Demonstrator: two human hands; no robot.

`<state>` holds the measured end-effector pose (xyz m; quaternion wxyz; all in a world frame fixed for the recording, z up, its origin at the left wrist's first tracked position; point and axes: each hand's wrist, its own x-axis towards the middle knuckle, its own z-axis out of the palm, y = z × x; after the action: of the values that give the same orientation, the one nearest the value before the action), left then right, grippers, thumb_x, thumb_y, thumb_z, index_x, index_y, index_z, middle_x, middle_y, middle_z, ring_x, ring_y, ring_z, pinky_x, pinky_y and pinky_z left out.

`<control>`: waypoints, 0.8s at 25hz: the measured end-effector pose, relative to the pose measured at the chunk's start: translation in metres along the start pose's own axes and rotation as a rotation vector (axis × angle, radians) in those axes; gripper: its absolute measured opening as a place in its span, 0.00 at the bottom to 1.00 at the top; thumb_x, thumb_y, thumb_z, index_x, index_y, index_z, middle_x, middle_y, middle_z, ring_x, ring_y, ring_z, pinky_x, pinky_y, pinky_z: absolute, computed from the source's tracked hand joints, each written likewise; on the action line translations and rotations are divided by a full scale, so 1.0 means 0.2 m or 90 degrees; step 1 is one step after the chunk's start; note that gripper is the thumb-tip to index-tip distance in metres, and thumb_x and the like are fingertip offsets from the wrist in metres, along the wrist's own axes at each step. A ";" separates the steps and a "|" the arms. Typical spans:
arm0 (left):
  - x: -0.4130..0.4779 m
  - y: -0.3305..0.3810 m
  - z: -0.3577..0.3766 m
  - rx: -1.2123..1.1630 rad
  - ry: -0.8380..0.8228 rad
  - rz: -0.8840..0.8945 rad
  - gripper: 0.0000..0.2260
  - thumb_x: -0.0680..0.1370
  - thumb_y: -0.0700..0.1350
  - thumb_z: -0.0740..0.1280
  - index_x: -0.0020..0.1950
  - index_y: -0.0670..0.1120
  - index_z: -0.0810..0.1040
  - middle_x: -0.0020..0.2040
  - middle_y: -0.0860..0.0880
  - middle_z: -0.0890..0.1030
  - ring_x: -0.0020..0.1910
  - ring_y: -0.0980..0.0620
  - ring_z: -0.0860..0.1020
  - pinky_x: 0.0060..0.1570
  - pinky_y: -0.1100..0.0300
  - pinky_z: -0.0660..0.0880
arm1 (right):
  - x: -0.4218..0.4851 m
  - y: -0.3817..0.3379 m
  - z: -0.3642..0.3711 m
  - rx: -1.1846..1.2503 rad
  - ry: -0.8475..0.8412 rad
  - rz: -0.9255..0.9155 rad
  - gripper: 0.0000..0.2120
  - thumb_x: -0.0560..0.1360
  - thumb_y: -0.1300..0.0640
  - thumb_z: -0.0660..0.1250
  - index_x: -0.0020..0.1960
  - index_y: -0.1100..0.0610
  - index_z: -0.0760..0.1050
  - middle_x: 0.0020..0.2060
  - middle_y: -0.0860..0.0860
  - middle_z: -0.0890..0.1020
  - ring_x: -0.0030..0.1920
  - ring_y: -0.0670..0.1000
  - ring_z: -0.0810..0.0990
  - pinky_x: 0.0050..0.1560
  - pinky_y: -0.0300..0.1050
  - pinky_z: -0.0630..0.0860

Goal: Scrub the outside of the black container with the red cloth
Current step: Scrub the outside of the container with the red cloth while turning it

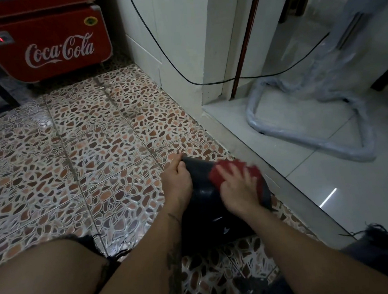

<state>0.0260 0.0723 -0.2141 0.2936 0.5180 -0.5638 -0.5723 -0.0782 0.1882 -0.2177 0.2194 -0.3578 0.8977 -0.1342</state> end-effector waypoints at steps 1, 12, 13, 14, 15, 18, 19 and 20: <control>0.02 0.00 0.01 0.015 0.004 0.003 0.18 0.82 0.44 0.58 0.70 0.50 0.77 0.69 0.50 0.78 0.68 0.50 0.75 0.73 0.52 0.68 | -0.07 -0.06 0.04 0.009 -0.004 -0.074 0.30 0.81 0.51 0.52 0.80 0.36 0.50 0.83 0.46 0.47 0.81 0.58 0.41 0.77 0.58 0.34; -0.18 0.03 -0.06 0.473 -0.042 0.264 0.24 0.83 0.47 0.56 0.80 0.49 0.61 0.80 0.51 0.62 0.73 0.49 0.67 0.71 0.51 0.65 | 0.01 0.27 -0.03 -0.014 0.013 0.068 0.26 0.84 0.44 0.46 0.80 0.36 0.46 0.83 0.48 0.45 0.81 0.57 0.41 0.78 0.63 0.40; -0.23 -0.01 -0.08 0.512 -0.061 0.277 0.26 0.83 0.48 0.54 0.81 0.50 0.56 0.82 0.51 0.57 0.71 0.48 0.68 0.69 0.50 0.68 | 0.04 0.27 -0.05 0.003 0.000 0.093 0.26 0.84 0.44 0.46 0.81 0.37 0.47 0.83 0.49 0.45 0.81 0.58 0.41 0.78 0.63 0.40; -0.26 -0.04 -0.09 0.537 -0.073 0.279 0.26 0.83 0.48 0.53 0.82 0.50 0.53 0.83 0.52 0.53 0.68 0.48 0.71 0.66 0.50 0.72 | 0.07 0.26 -0.06 0.022 -0.014 0.118 0.26 0.84 0.45 0.47 0.81 0.37 0.47 0.83 0.49 0.45 0.81 0.59 0.40 0.78 0.64 0.40; -0.27 -0.05 -0.11 0.547 -0.078 0.272 0.27 0.84 0.47 0.53 0.82 0.50 0.50 0.83 0.53 0.50 0.65 0.47 0.74 0.62 0.50 0.74 | 0.08 0.22 -0.07 0.040 -0.025 0.141 0.26 0.83 0.45 0.47 0.81 0.36 0.48 0.83 0.49 0.44 0.81 0.60 0.39 0.78 0.64 0.39; -0.21 0.01 -0.08 0.549 -0.073 0.245 0.27 0.83 0.44 0.54 0.82 0.48 0.53 0.83 0.51 0.52 0.66 0.43 0.75 0.61 0.49 0.72 | 0.04 0.01 -0.04 0.053 -0.012 0.082 0.26 0.83 0.47 0.50 0.80 0.36 0.51 0.83 0.48 0.46 0.81 0.61 0.40 0.78 0.64 0.37; -0.19 0.04 -0.06 0.545 -0.063 0.232 0.27 0.82 0.42 0.54 0.82 0.46 0.54 0.83 0.49 0.55 0.70 0.42 0.72 0.65 0.48 0.70 | -0.01 -0.06 -0.01 0.050 -0.004 0.012 0.26 0.83 0.47 0.52 0.80 0.36 0.52 0.83 0.47 0.47 0.81 0.60 0.41 0.78 0.63 0.37; -0.17 0.06 -0.05 0.540 -0.053 0.212 0.27 0.81 0.41 0.55 0.81 0.45 0.56 0.83 0.48 0.57 0.74 0.42 0.68 0.68 0.47 0.67 | -0.06 -0.11 0.02 0.055 0.007 -0.062 0.26 0.83 0.48 0.52 0.80 0.36 0.52 0.83 0.46 0.46 0.81 0.59 0.40 0.78 0.61 0.36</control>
<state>0.0421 0.0972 -0.1919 0.1203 0.4715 -0.8353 -0.2560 -0.0552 0.1802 -0.2081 0.2232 -0.3902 0.8738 -0.1853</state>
